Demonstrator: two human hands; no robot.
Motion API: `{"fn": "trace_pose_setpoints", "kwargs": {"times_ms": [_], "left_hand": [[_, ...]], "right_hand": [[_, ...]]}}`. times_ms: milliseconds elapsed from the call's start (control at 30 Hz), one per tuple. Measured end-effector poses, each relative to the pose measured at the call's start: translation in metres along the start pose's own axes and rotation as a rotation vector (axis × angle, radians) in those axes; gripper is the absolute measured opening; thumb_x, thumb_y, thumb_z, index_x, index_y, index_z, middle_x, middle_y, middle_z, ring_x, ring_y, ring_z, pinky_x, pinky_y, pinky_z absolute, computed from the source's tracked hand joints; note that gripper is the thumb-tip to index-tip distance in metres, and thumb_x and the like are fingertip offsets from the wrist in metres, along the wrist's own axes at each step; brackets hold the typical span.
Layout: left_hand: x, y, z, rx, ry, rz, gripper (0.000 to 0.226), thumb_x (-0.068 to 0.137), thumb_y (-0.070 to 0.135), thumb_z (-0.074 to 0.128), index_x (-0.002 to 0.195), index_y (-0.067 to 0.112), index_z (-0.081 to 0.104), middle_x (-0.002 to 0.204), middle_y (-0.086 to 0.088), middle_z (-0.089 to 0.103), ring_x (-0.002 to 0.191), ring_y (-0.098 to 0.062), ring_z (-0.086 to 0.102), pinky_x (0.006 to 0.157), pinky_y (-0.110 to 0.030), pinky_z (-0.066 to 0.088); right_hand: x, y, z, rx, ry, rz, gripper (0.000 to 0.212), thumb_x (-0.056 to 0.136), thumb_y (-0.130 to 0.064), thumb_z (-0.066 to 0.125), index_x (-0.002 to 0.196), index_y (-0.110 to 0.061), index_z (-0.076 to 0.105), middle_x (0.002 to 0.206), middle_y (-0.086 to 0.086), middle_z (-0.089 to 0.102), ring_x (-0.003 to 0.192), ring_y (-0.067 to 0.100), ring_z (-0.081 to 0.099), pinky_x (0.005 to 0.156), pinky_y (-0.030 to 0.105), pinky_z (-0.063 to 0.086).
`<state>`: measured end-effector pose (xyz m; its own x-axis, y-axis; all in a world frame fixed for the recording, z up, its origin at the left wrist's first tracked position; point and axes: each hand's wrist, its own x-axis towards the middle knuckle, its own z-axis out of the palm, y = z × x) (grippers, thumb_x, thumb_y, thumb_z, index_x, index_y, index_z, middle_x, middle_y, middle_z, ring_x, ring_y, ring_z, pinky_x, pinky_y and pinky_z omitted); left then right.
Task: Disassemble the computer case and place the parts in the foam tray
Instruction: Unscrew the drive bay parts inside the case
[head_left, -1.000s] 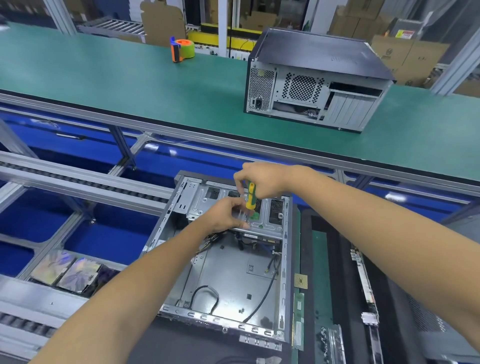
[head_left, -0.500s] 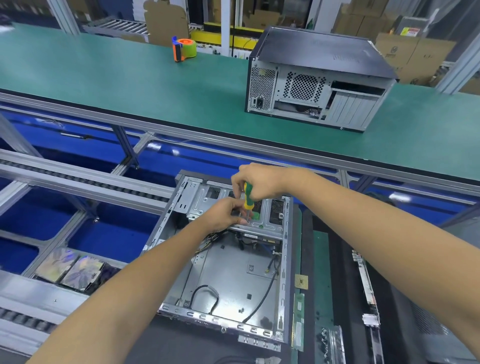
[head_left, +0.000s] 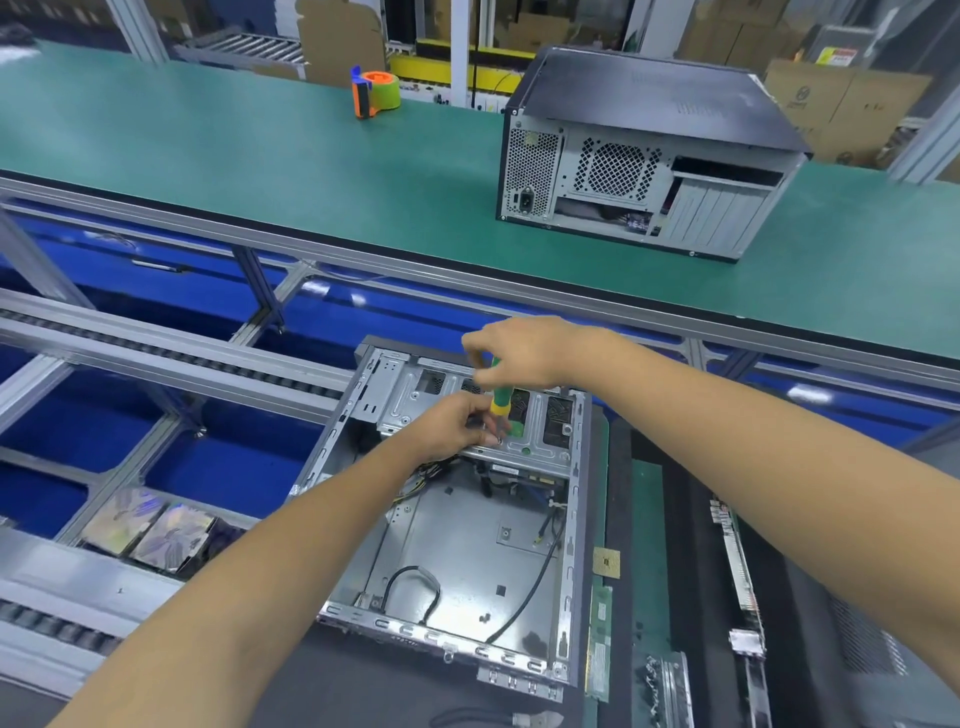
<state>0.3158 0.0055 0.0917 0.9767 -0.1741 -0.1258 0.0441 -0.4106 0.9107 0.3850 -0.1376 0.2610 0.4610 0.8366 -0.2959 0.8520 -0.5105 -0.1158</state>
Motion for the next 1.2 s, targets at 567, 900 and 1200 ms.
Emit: {"fn": "trace_pose_setpoints", "kwargs": {"times_ms": [567, 900, 1200], "left_hand": [[0.000, 0.005, -0.003, 0.082, -0.042, 0.044, 0.027, 0.087, -0.013, 0.071, 0.088, 0.014, 0.068, 0.098, -0.015, 0.073, 0.103, -0.020, 0.071, 0.082, -0.010, 0.050], [0.003, 0.000, -0.006, 0.140, -0.081, 0.115, 0.015, 0.087, -0.005, 0.075, 0.095, 0.007, 0.070, 0.097, -0.006, 0.074, 0.098, -0.018, 0.072, 0.093, -0.038, 0.057], [0.001, 0.001, -0.009, 0.138, -0.129, 0.131, 0.020, 0.084, -0.003, 0.079, 0.087, 0.011, 0.065, 0.102, -0.011, 0.072, 0.105, -0.013, 0.070, 0.096, -0.045, 0.054]], "right_hand": [[-0.004, -0.006, -0.009, -0.061, -0.066, 0.166, 0.006, 0.100, -0.024, 0.042, 0.102, -0.023, 0.048, 0.076, -0.005, 0.050, 0.063, 0.015, 0.044, 0.057, 0.034, 0.029], [-0.003, -0.011, -0.005, 0.012, -0.041, 0.241, 0.006, 0.096, -0.027, 0.045, 0.100, -0.028, 0.048, 0.084, -0.005, 0.059, 0.072, 0.020, 0.050, 0.058, 0.034, 0.029], [-0.003, -0.018, -0.009, -0.181, -0.104, 0.305, 0.012, 0.103, -0.033, 0.034, 0.107, -0.026, 0.042, 0.081, 0.000, 0.054, 0.069, 0.021, 0.048, 0.060, 0.037, 0.030]]}}
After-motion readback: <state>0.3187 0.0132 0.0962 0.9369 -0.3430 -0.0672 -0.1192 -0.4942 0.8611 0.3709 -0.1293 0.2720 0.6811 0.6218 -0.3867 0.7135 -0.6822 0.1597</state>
